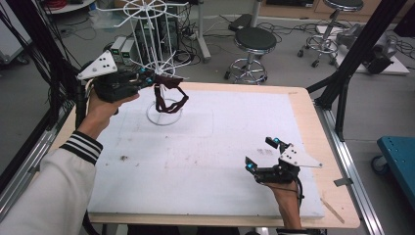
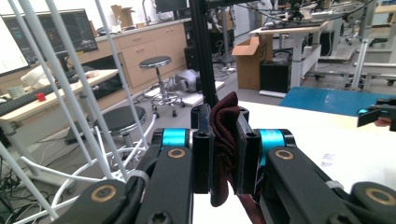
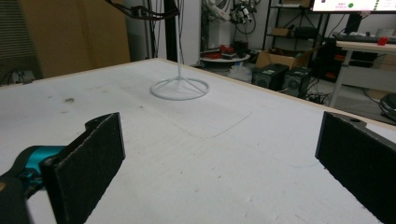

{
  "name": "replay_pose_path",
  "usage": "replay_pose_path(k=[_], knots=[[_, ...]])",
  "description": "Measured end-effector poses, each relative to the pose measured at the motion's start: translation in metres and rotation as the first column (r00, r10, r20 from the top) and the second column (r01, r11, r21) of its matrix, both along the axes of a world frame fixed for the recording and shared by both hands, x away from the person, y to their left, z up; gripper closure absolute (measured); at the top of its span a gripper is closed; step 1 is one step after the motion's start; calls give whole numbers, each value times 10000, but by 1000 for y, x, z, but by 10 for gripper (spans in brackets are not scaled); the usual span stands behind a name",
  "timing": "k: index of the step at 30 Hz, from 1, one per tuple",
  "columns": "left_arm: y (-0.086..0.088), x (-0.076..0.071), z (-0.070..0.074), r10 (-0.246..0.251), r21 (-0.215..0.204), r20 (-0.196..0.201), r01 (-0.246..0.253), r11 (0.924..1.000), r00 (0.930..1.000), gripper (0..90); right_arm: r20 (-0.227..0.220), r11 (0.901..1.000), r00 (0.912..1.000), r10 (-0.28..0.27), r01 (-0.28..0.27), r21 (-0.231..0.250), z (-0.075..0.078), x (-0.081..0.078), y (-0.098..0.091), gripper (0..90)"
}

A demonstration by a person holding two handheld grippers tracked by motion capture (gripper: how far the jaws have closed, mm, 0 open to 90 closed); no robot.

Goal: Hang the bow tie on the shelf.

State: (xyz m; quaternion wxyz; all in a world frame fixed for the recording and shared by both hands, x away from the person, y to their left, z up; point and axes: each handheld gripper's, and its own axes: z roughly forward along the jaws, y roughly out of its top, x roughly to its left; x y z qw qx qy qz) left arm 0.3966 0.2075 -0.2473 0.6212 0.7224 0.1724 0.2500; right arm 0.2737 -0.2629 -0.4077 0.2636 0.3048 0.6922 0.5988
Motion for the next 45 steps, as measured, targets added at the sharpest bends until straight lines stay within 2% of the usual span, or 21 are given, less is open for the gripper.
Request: replay_pose_path(k=[7,13,18,26,28,33,37,45], knots=[[1,9,-2,226,183,-46,-225,9996,9997,806,594,9974,9969,-512,480,544,-9,-4,-3,6],[2,15,-6,413,310,-182,-408,9987,9990,806,997,9943,9913,-855,786,719,-17,-5,-4,7],[-1,19,-9,519,458,-243,-508,9977,9984,806,825,9930,9925,-906,837,836,-25,-4,-5,6],[-7,24,-14,825,844,-397,-789,9933,9958,806,901,9897,9892,-1161,1075,949,-33,-4,-7,6],[-8,25,-16,957,1088,-418,-907,9899,9945,805,870,9893,9887,-1220,1141,912,-36,-4,-7,7],[-9,26,-17,982,1208,-450,-922,9884,9941,803,885,9884,9866,-1374,1308,768,-45,-5,-6,6],[-9,26,-17,1024,1418,-403,-958,9853,9939,799,949,9862,9839,-1512,1436,826,-45,-5,-7,6],[-10,24,-17,1226,1549,-357,-1157,9811,9918,785,1009,9858,9831,-1529,1446,854,-45,-6,-8,6]])
